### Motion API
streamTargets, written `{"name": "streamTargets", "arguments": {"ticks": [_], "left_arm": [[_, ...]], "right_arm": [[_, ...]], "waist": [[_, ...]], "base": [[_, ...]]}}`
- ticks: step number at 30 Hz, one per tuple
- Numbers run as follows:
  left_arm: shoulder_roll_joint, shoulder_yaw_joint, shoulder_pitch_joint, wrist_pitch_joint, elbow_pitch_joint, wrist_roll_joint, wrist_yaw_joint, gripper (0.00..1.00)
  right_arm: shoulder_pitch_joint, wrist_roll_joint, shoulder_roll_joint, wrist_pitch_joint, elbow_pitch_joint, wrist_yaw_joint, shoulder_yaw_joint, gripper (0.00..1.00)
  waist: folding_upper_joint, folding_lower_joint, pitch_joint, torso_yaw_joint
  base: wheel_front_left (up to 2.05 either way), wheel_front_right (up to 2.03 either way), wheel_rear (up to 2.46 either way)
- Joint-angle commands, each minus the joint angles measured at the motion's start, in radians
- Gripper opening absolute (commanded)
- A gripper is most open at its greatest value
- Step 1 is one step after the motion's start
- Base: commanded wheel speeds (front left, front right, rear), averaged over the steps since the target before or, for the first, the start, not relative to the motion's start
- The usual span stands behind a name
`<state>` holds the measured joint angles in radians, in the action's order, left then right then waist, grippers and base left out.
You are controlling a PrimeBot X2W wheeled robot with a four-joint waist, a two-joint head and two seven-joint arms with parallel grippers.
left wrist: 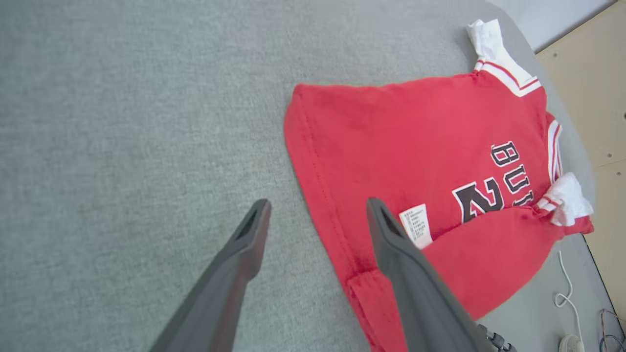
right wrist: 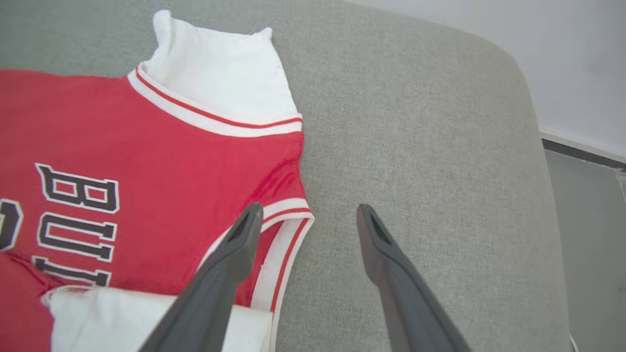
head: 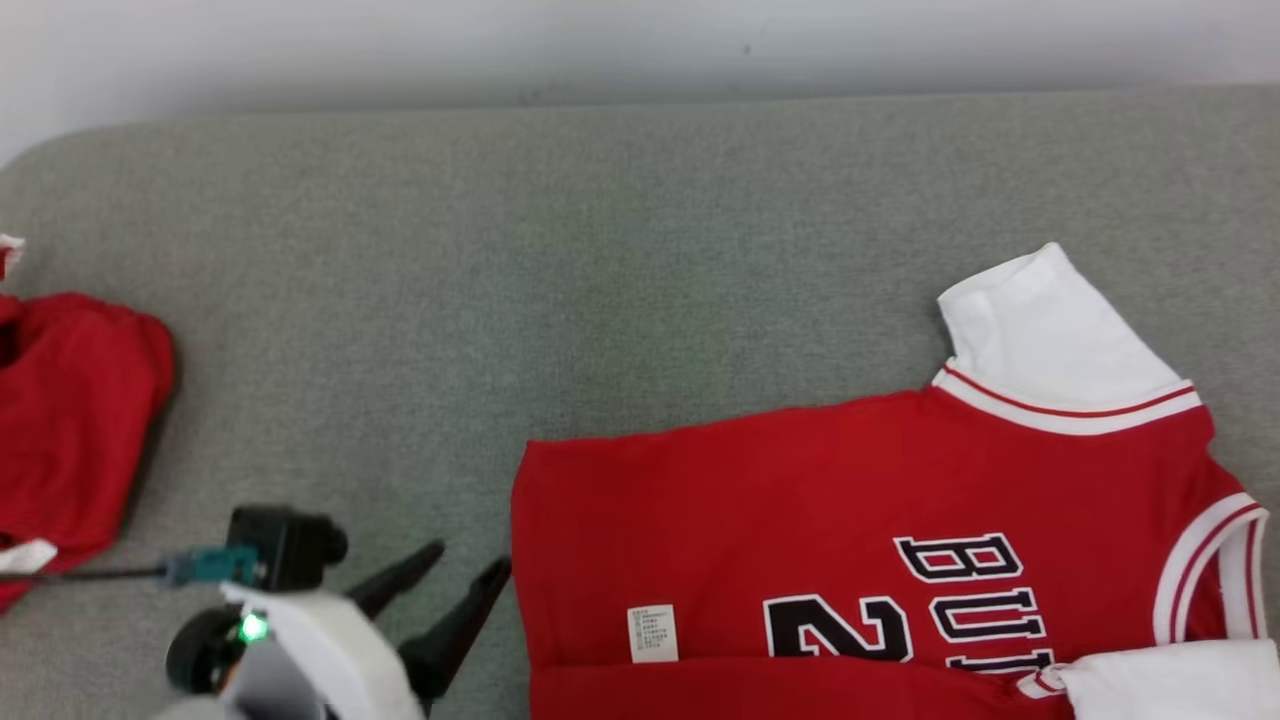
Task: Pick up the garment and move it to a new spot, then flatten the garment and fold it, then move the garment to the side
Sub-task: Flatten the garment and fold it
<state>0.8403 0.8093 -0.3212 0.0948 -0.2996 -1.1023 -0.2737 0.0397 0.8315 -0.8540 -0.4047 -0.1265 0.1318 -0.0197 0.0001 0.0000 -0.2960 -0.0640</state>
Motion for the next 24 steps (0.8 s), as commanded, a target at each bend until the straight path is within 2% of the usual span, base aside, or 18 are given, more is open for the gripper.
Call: {"name": "streamTargets", "arguments": {"ticks": [1,4,12,18,24], "left_arm": [[-0.012,-0.002,-0.026,0.006,0.007,0.017,0.001,1.00],[-0.065,0.008,-0.127,0.039,0.046,0.055,0.010,1.00],[-0.212,0.062,-0.343,0.095,0.218,0.134,0.073,1.00],[-0.268,0.101,-0.405,0.124,0.300,0.150,0.117,1.00],[-0.289,0.124,-0.415,0.145,0.332,0.135,0.152,1.00]], "right_arm": [[-0.031,-0.018,-0.002,-0.005,-0.005,-0.002,0.005,1.00],[-0.157,-0.065,0.020,-0.036,-0.003,-0.002,0.009,1.00],[-0.476,-0.185,0.104,-0.161,0.113,-0.002,-0.096,1.00],[-0.618,-0.229,0.144,-0.193,0.250,-0.002,-0.168,1.00],[-0.673,-0.216,0.168,-0.181,0.342,-0.002,-0.240,1.00]], "waist": [[-0.0001,0.0000,-0.031,0.019],[-0.0001,0.0000,-0.083,0.041],[-0.0001,0.0000,-0.207,0.108],[-0.0001,0.0000,-0.248,0.142],[-0.0001,0.0000,-0.251,0.146]], "base": [[0.00,0.00,0.00],[0.00,0.00,0.00],[0.00,0.00,0.00],[0.00,0.00,0.00],[0.00,0.00,0.00]]}}
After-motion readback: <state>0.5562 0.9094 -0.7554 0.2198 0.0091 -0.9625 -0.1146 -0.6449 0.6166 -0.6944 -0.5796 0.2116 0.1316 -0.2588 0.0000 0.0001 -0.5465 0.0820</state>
